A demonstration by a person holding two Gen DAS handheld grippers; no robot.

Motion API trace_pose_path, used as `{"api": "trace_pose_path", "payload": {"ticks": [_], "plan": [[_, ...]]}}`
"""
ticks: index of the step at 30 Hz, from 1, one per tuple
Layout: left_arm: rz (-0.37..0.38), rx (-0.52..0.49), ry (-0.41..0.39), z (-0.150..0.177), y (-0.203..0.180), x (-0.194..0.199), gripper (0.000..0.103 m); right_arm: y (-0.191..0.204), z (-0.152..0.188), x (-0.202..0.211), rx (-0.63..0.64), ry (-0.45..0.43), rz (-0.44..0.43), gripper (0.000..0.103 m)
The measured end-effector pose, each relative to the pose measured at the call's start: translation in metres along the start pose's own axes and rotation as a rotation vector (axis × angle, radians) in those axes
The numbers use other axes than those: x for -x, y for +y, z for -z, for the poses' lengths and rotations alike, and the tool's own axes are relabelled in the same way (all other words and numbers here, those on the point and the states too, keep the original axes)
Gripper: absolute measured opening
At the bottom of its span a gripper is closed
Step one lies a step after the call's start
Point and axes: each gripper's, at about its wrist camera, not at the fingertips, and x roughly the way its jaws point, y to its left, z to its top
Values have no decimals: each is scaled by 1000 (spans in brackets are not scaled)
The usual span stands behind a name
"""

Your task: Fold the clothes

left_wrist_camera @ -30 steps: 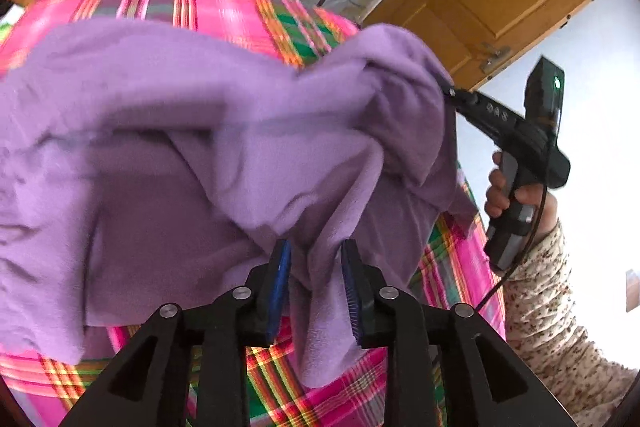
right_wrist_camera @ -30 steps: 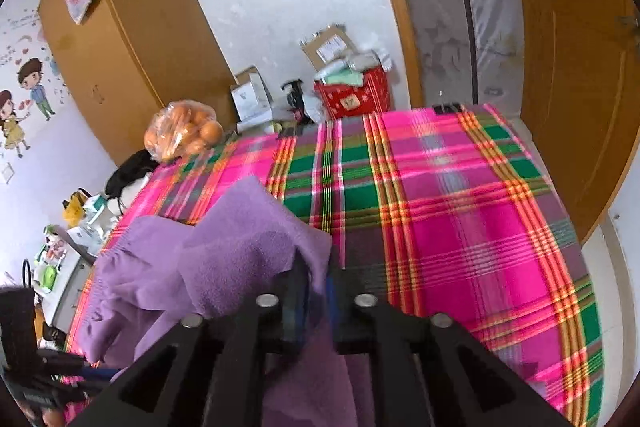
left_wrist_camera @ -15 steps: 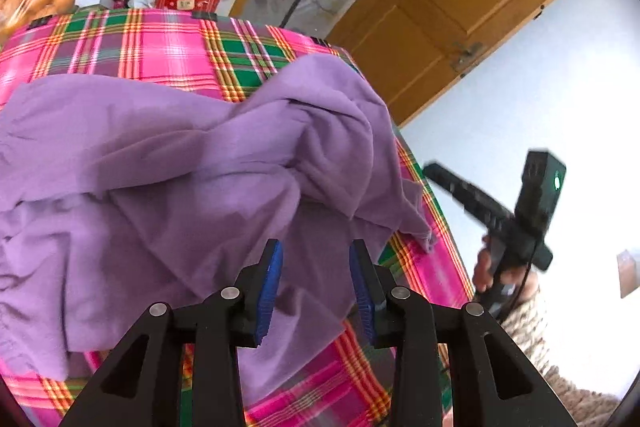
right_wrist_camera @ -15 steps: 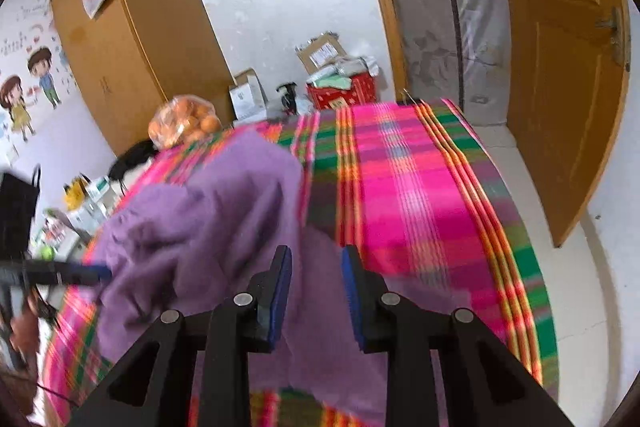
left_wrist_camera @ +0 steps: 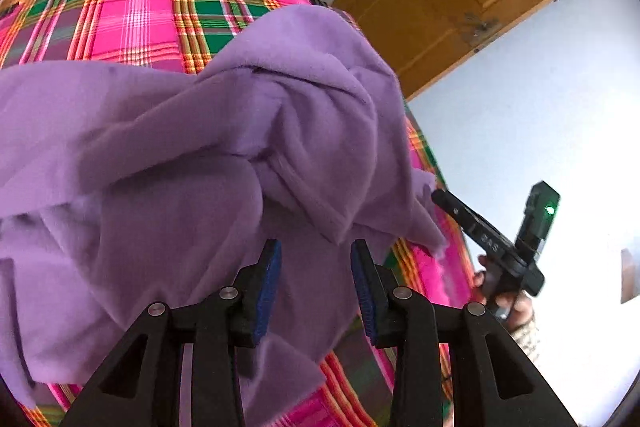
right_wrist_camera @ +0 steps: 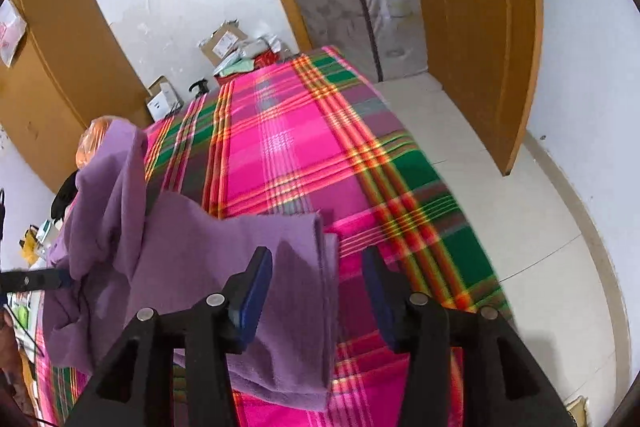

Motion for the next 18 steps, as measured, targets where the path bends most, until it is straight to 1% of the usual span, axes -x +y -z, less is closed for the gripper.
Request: {"api": "trace_pose_path", "payload": {"ticks": [3,4,6,7,9,12,16,18], "plan": [[9,11,15,-4,0,-10,38,9,1,-13,19,25,4,47],[13,17,21,-5,1,-13,38,10,1,-14,18,13,15,45],[21,33,32,-8,3,-18,38,11,1,-16,7,2,15,16],[26,41,38,-9,5,-21,38,10,1,-17,1,0,8,13],[33,50,33,-11,6,-22,38,10,2,-15,6,-11,4,12],[47,61,24,-15,5,-22,38,8,1,-6,16,-44,55,11],[65,74,14,-19,4,-23,38,0,-4,14,-11,-110,84,11],[76,86,13,-21,4,-25,38,1,-6,15,2,-117,102,12]]}}
